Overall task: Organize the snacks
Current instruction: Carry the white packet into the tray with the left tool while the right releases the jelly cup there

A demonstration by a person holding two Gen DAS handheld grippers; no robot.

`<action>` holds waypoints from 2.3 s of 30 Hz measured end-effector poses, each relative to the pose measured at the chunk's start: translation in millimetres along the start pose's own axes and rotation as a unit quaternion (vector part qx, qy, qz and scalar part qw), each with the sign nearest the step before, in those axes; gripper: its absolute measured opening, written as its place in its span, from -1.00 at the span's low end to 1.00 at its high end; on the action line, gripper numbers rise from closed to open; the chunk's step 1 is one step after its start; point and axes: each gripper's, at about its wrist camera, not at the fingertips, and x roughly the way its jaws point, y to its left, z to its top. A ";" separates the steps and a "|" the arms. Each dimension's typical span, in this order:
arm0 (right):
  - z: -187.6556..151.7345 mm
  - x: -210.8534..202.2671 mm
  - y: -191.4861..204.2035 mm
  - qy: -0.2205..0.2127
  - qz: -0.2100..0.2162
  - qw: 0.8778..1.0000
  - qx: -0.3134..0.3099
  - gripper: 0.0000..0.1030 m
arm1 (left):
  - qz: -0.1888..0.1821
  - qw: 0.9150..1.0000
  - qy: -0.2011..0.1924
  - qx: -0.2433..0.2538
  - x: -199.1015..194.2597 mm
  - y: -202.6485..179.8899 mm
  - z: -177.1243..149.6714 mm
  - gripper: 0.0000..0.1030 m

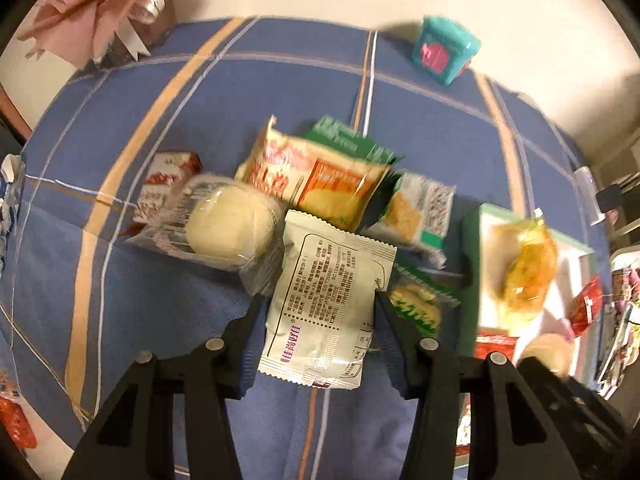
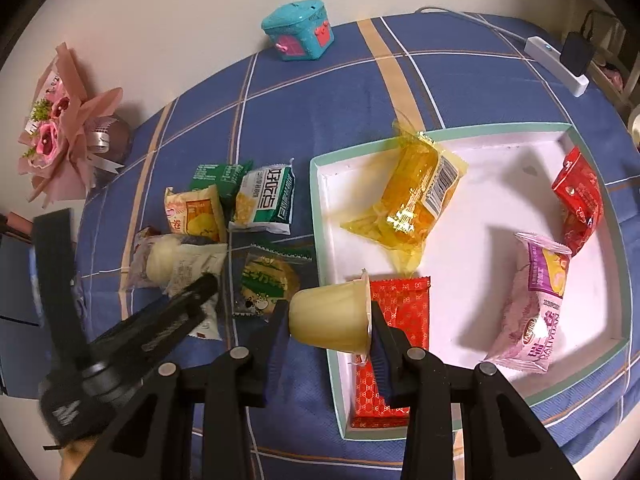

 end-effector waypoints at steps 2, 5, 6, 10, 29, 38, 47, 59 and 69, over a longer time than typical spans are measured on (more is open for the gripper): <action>0.0 -1.6 -1.8 -0.001 0.002 1.000 0.002 -0.23 | -0.006 1.000 -0.015 0.002 -7.6 -1.8 -2.2 0.03; 1.5 -4.1 -10.1 -0.003 0.007 1.000 0.012 -0.23 | -0.020 0.999 -0.028 0.003 -17.3 -3.4 -7.5 0.03; 2.5 -5.4 -14.8 -0.005 0.006 1.000 0.017 -0.23 | -0.024 0.999 -0.031 0.005 -15.5 -4.6 -7.9 0.03; 7.3 -12.3 -39.9 -0.016 -0.017 0.999 0.044 -0.23 | -0.036 0.998 -0.039 0.017 -23.3 -13.3 -18.8 0.03; 21.4 -30.2 -133.4 -0.039 -0.064 0.988 0.137 -0.22 | -0.079 0.983 0.007 0.164 -5.9 -140.3 -54.9 0.04; 23.1 -29.3 -131.7 -0.036 -0.064 0.988 0.135 -0.22 | -0.073 0.985 0.023 0.158 4.4 -143.8 -61.5 0.07; 21.6 -31.9 -131.3 -0.038 -0.069 0.987 0.140 -0.22 | -0.066 0.988 0.018 0.141 -1.7 -134.3 -55.4 0.25; 18.8 -26.2 -110.0 -0.026 -0.090 0.990 0.106 -0.08 | -0.014 0.999 -0.003 0.046 -3.6 -68.4 -23.8 0.32; 13.7 -21.5 -72.0 -0.022 -0.091 0.994 0.051 -0.04 | 0.018 1.000 -0.012 0.014 -7.4 -35.2 -13.0 0.39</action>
